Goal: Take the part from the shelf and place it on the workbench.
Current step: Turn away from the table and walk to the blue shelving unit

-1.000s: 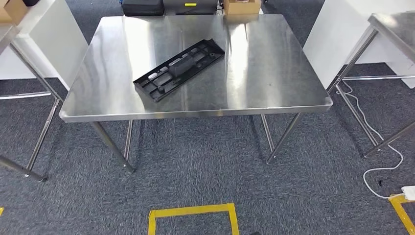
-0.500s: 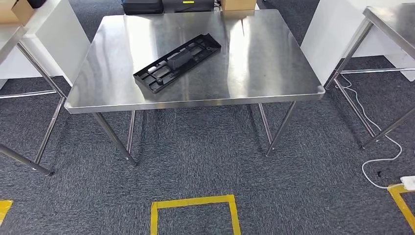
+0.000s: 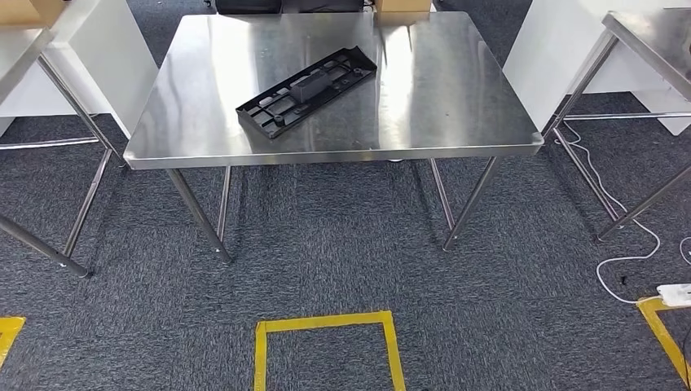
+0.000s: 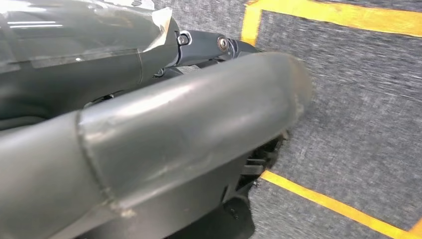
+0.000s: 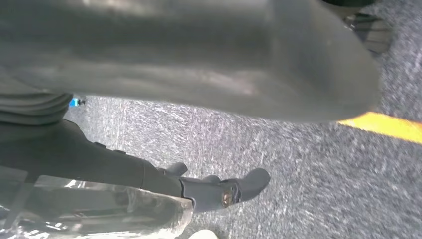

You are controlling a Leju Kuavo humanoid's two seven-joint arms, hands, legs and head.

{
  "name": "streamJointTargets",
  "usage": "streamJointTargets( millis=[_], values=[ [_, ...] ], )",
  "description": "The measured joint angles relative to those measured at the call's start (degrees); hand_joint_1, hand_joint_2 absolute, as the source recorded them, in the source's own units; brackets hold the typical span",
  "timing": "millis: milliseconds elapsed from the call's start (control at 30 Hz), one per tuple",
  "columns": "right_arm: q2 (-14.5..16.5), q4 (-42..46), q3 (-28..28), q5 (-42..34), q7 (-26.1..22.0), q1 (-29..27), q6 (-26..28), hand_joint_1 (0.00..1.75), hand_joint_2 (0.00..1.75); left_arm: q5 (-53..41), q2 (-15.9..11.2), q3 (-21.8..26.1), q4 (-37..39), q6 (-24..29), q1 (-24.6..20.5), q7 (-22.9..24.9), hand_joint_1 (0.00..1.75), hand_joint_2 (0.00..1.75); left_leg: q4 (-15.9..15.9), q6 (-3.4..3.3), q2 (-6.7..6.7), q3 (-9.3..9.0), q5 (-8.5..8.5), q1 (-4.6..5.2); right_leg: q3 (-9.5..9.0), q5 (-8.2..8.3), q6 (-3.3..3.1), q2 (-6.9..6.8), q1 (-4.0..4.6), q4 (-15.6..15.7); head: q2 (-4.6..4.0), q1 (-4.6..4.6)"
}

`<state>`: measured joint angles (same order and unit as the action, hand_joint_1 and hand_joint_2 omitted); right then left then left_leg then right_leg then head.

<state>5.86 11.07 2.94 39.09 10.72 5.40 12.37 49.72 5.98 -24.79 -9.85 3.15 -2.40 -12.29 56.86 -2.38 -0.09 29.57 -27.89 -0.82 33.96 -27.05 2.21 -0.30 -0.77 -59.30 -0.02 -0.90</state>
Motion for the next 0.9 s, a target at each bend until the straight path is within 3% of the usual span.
streamJointTargets(
  millis=[33,100,133,167,200,267,300,333,367,433,467,533,600,633,667,700,767,833,900],
  values=[
    [0.0,0.0,-0.1,0.2,0.0,0.0,0.0,0.00,0.00,0.0,0.1,0.0,0.0,0.0,0.0,0.2,0.00,0.00,-0.1,-0.58,0.15,0.58,0.58,0.00,1.22,-2.29,-0.30,0.03,-0.11,-3.0,0.00,0.12],
    [0.0,0.0,-0.3,0.5,0.0,-0.1,0.0,0.00,0.00,0.0,0.3,0.0,0.0,0.1,0.0,0.4,0.00,0.00,-0.1,-1.06,0.30,2.00,1.67,0.19,3.73,-6.69,-0.54,0.09,-0.17,-10.8,0.00,0.36],
    [0.0,0.0,-0.5,0.5,0.0,-0.1,0.0,0.00,0.00,0.0,0.3,0.0,0.0,0.1,0.0,0.4,0.00,0.00,-0.1,-1.04,0.36,2.72,2.21,0.25,4.24,-7.64,-0.25,0.10,-0.17,-13.6,0.00,0.36],
    [0.0,0.0,-0.5,0.6,0.0,-0.1,0.0,0.00,0.00,0.0,0.3,0.0,0.0,0.1,0.0,0.4,0.00,0.00,0.0,-0.97,0.39,3.42,2.75,0.28,3.79,-7.46,0.24,0.11,-0.17,-14.6,0.00,0.37],
    [-0.1,0.0,-0.6,0.6,0.0,-0.1,0.0,0.00,0.00,0.0,0.3,0.0,0.0,0.1,0.0,0.5,0.00,0.00,0.0,-0.85,0.40,4.08,3.29,0.30,2.19,-6.36,0.81,0.11,-0.19,-13.2,0.00,0.39],
    [-0.1,0.0,-0.6,0.6,0.0,0.1,0.0,0.00,0.00,0.0,0.4,0.0,0.0,0.1,0.0,0.5,0.00,0.00,0.0,-0.40,0.34,5.15,4.32,0.35,-3.76,-3.97,1.38,0.11,-0.30,-5.0,0.00,0.43],
    [-0.2,0.0,-0.7,0.7,0.0,0.2,0.0,0.00,0.00,0.0,0.4,0.0,0.0,0.1,0.0,0.5,0.00,0.00,0.1,-0.07,0.32,5.53,4.83,0.44,-6.77,-3.57,1.19,0.17,-0.16,-0.3,0.00,0.42],
    [-0.2,0.0,-0.7,0.8,-0.2,0.3,0.0,0.00,0.00,0.0,0.5,0.0,0.0,0.1,0.0,0.5,0.00,0.00,0.1,0.28,0.33,5.75,5.33,0.55,-8.66,-3.59,0.84,0.23,-0.01,3.0,0.00,0.38],
    [-0.2,0.0,-0.8,1.0,-0.5,0.4,0.0,0.00,0.00,-0.1,0.5,0.0,0.0,0.2,-0.1,0.6,0.00,0.00,0.1,0.60,0.35,5.89,5.78,0.65,-9.52,-3.84,0.43,0.30,0.21,4.9,0.00,0.32],
    [-0.1,0.0,-0.9,1.5,-1.3,0.3,0.2,0.00,0.00,-0.1,0.5,0.0,0.0,0.4,0.0,0.8,0.00,0.00,0.1,1.21,0.34,6.10,6.38,0.57,-8.93,-3.48,-0.40,0.30,0.13,5.2,0.00,0.19],
    [0.0,0.0,-0.9,1.7,-1.6,0.2,0.4,0.00,0.00,-0.2,0.6,0.0,0.1,0.7,0.1,0.8,0.00,0.00,0.6,1.52,0.26,6.38,5.64,0.44,-8.60,-3.08,-0.99,0.20,-0.09,5.1,0.00,0.16],
    [0.3,0.0,-1.0,2.0,-2.0,-0.2,0.9,0.00,0.00,-0.2,0.6,0.0,0.1,1.0,0.2,0.7,0.00,0.00,4.4,2.14,0.07,7.55,1.08,0.20,-7.64,-2.01,-2.34,-0.10,-0.54,5.1,0.00,-0.05],
    [0.6,0.0,-1.0,2.0,-2.0,-0.7,1.2,0.00,0.00,-0.2,0.7,0.0,0.1,1.2,0.2,0.6,0.00,0.00,11.8,2.61,-0.03,9.23,-4.70,0.15,-6.36,-0.91,-2.95,-0.37,-0.30,5.0,0.00,-0.24],
    [0.6,0.0,-1.0,1.9,-2.0,-1.0,1.2,0.00,0.00,-0.2,0.7,0.0,0.1,1.3,0.2,0.6,0.00,0.00,14.9,2.79,-0.05,9.66,-6.01,0.13,-5.67,-0.37,-2.93,-0.46,-0.22,4.8,0.00,-0.26],
    [0.6,0.0,-1.0,1.8,-2.0,-1.2,1.2,0.00,0.00,-0.2,0.7,0.0,0.1,1.3,0.2,0.6,0.00,0.00,16.6,2.89,-0.05,9.33,-5.94,0.09,-4.90,0.12,-2.83,-0.51,-0.18,4.5,0.00,-0.26],
    [0.6,0.0,-1.0,1.7,-2.1,-1.4,1.1,0.00,0.00,-0.2,0.7,0.0,0.1,1.4,0.2,0.6,0.00,0.00,16.1,2.94,-0.04,8.02,-4.80,0.01,-4.12,0.51,-2.67,-0.53,-0.18,4.1,0.00,-0.27],
    [0.7,0.0,-1.0,1.8,-2.5,-1.7,1.1,0.00,0.00,-0.3,0.7,0.0,0.1,1.4,0.2,0.6,0.00,0.00,9.6,2.86,-0.08,2.96,-2.30,-0.19,-2.57,1.02,-2.26,-0.49,-0.22,3.1,0.00,-0.29],
    [0.8,0.0,-1.0,2.1,-3.4,-1.8,0.9,0.00,0.00,-0.6,0.7,-0.1,0.1,1.4,0.1,0.6,0.00,0.00,2.7,2.60,-0.28,-1.34,-2.28,-0.08,-1.47,1.48,-1.56,-0.46,-0.04,2.3,0.00,-0.25],
    [0.8,0.0,-1.0,2.1,-4.2,-1.9,0.5,0.00,0.00,-0.7,0.7,-0.3,0.1,1.4,0.1,0.6,0.00,0.00,0.5,2.05,-0.43,-2.16,-2.75,0.35,-0.84,2.23,-0.58,-0.47,0.12,2.1,0.00,-0.20]
  ],
)
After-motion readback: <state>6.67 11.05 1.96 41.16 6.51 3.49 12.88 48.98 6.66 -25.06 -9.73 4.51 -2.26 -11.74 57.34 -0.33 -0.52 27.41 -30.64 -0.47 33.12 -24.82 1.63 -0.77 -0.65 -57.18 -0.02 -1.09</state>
